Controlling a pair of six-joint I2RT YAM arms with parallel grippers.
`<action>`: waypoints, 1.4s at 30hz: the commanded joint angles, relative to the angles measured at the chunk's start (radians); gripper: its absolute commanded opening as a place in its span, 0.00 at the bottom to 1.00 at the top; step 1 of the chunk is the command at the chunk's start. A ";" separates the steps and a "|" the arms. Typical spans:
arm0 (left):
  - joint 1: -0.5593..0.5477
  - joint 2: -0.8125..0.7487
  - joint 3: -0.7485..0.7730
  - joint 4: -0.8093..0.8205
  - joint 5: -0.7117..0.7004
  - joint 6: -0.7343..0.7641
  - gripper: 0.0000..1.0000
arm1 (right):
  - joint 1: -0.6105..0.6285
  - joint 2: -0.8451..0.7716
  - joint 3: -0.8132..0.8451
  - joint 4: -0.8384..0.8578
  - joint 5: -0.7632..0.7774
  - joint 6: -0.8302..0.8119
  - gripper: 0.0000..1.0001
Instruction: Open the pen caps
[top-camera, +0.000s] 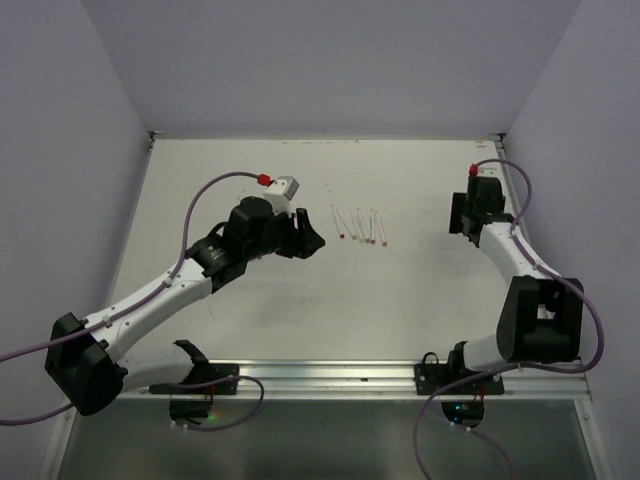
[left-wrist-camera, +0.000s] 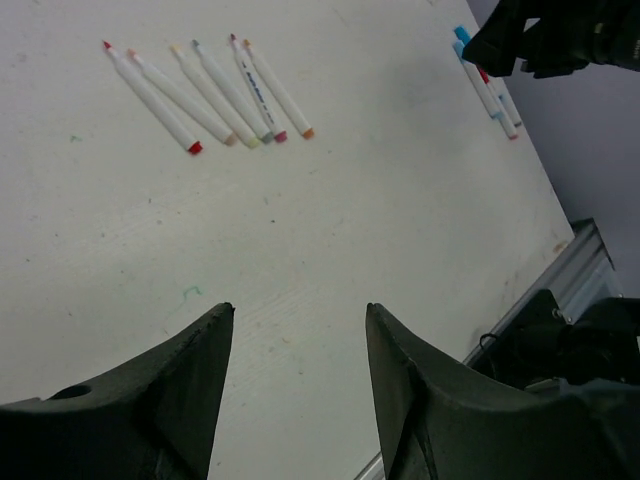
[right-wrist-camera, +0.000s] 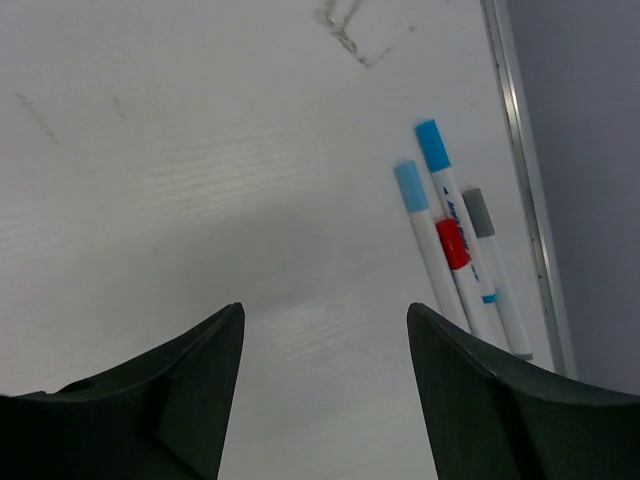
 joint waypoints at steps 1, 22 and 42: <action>-0.006 -0.056 -0.015 0.061 0.146 -0.005 0.59 | -0.104 -0.069 -0.096 0.135 -0.068 -0.157 0.69; -0.062 -0.052 -0.019 0.050 0.297 0.084 0.64 | -0.368 0.089 -0.189 0.304 -0.291 -0.329 0.59; -0.067 -0.038 -0.015 0.031 0.277 0.098 0.65 | -0.385 0.176 -0.143 0.258 -0.310 -0.360 0.50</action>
